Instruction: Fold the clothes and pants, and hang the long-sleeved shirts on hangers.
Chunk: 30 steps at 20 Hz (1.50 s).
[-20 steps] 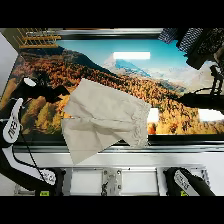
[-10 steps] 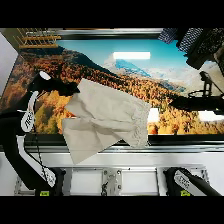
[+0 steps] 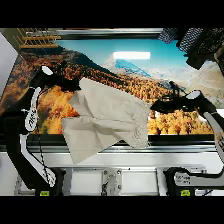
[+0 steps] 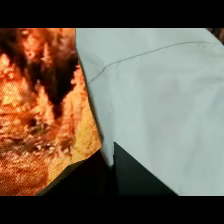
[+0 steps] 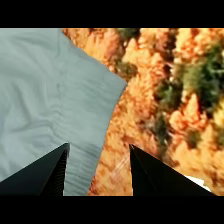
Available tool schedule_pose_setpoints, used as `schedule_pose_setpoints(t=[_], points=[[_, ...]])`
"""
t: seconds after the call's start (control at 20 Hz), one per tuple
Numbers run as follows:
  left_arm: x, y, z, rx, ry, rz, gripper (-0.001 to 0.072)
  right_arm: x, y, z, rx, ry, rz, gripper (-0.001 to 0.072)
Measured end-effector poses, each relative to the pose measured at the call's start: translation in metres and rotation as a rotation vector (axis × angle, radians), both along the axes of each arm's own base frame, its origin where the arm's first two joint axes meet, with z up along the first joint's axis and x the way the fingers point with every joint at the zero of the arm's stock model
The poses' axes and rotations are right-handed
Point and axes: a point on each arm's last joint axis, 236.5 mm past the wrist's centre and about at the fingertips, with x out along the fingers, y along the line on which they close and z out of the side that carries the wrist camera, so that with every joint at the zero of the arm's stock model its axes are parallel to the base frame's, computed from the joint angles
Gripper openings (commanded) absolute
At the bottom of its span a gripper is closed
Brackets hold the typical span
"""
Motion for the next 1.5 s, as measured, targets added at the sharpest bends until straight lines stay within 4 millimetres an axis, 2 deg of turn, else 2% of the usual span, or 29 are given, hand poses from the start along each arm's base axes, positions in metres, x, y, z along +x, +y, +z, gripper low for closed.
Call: schedule_pose_setpoints(t=[0.2, 0.25, 0.35, 0.5, 0.6, 0.7, 0.75, 0.85, 0.95, 1.0, 1.1, 1.2, 1.3, 1.4, 1.5], points=[[0.001, 0.0, 0.003, 0.0, -0.004, -0.004, 0.0003, 0.015, 0.02, -0.019, 0.036, -0.001, -0.045, 0.0404], [0.001, 0.0, 0.003, -0.001, -0.005, -0.004, 0.0003, 0.018, 0.024, -0.02, 0.045, -0.005, -0.055, 0.0329], [0.001, 0.0, 0.003, -0.001, -0.005, -0.004, 0.0003, 0.023, 0.029, -0.025, 0.038, -0.017, -0.061, 0.0019], [0.002, -0.001, 0.012, -0.005, -0.016, -0.003, 0.0003, 0.033, 0.035, -0.017, 0.035, -0.054, -0.054, 0.002], [0.008, 0.002, 0.039, -0.005, -0.072, 0.014, 0.0002, 0.053, 0.035, 0.017, 0.03, -0.145, -0.046, 0.002], [0.018, 0.01, 0.095, 0.004, -0.199, 0.048, 0.0003, 0.074, 0.035, 0.076, 0.016, -0.282, -0.007, 0.002], [0.021, 0.015, 0.129, 0.01, -0.276, 0.065, 0.0003, 0.082, 0.035, 0.115, 0.004, -0.367, 0.013, 0.002], [0.017, 0.024, 0.214, 0.02, -0.455, 0.101, 0.0003, 0.088, 0.036, 0.207, -0.02, -0.561, 0.05, 0.002], [-0.006, 0.027, 0.301, 0.029, -0.638, 0.122, 0.0003, 0.077, 0.038, 0.29, -0.042, -0.733, 0.071, 0.002], [-0.025, 0.027, 0.346, 0.033, -0.732, 0.128, 0.0003, 0.064, 0.039, 0.33, -0.054, -0.819, 0.078, 0.002], [-0.069, 0.023, 0.421, 0.036, -0.896, 0.132, 0.0003, 0.033, 0.042, 0.392, -0.072, -0.958, 0.087, 0.002], [-0.118, 0.016, 0.479, 0.036, -1.036, 0.127, 0.0003, 0.0, 0.045, 0.434, -0.087, -1.056, 0.099, 0.002], [-0.164, 0.008, 0.521, 0.032, -1.151, 0.118, 0.0003, -0.03, 0.049, 0.461, -0.097, -1.12, 0.117, 0.002], [-0.202, 0.001, 0.549, 0.024, -1.236, 0.106, 0.0003, -0.053, 0.053, 0.472, -0.094, -1.139, 0.137, 0.002], [-0.227, -0.005, 0.568, 0.011, -1.297, 0.097, 0.0003, -0.068, 0.056, 0.472, -0.091, -1.118, 0.153, 0.002]])
